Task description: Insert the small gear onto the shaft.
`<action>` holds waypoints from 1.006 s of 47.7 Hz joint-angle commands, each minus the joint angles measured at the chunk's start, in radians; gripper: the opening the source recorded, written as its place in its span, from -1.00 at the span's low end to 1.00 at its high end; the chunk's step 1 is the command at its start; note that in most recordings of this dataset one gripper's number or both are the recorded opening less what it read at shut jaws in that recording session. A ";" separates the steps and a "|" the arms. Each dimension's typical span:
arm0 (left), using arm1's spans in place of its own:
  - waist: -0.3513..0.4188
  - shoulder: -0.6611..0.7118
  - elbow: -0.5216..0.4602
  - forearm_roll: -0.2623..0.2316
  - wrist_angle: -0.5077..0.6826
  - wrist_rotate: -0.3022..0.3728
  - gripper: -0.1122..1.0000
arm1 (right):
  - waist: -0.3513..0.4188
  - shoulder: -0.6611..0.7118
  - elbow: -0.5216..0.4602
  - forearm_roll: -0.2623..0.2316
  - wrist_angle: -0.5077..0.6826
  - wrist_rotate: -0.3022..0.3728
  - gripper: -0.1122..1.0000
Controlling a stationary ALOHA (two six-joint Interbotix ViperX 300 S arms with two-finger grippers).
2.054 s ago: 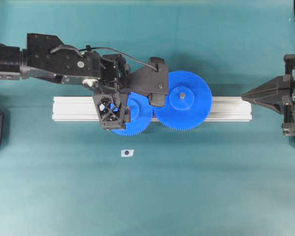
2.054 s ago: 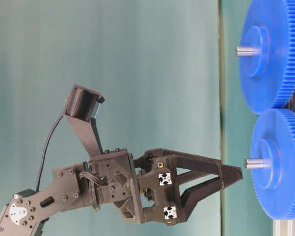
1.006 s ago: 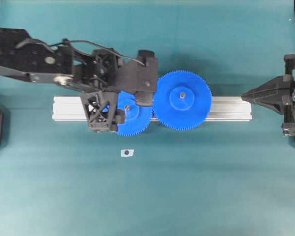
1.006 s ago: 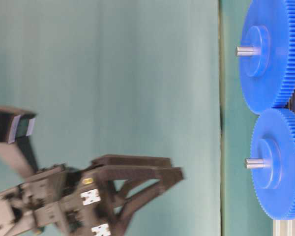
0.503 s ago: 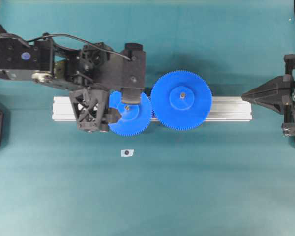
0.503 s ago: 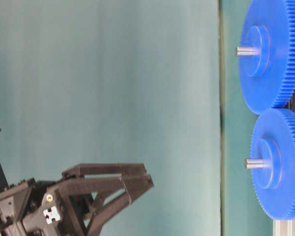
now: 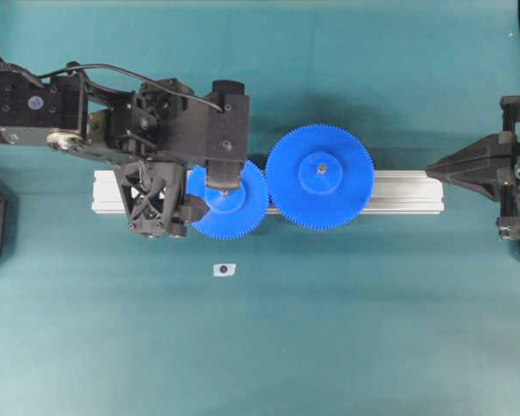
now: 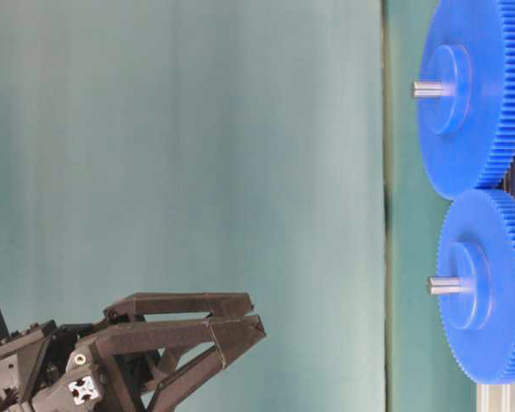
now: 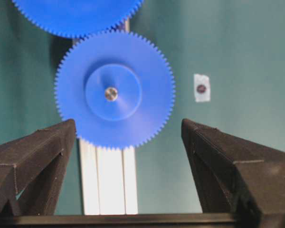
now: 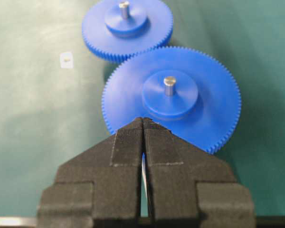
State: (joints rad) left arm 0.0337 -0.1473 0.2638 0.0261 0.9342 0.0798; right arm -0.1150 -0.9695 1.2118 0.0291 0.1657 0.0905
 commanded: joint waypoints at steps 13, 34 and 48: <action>-0.006 -0.029 -0.020 0.002 -0.009 -0.005 0.72 | -0.002 0.006 -0.009 0.002 -0.005 0.011 -0.79; -0.008 -0.029 -0.021 0.002 -0.009 -0.017 0.72 | -0.003 0.006 -0.009 0.002 -0.005 0.011 -0.79; -0.006 -0.029 -0.020 0.002 -0.011 -0.015 0.72 | -0.003 0.006 -0.009 0.002 -0.005 0.011 -0.79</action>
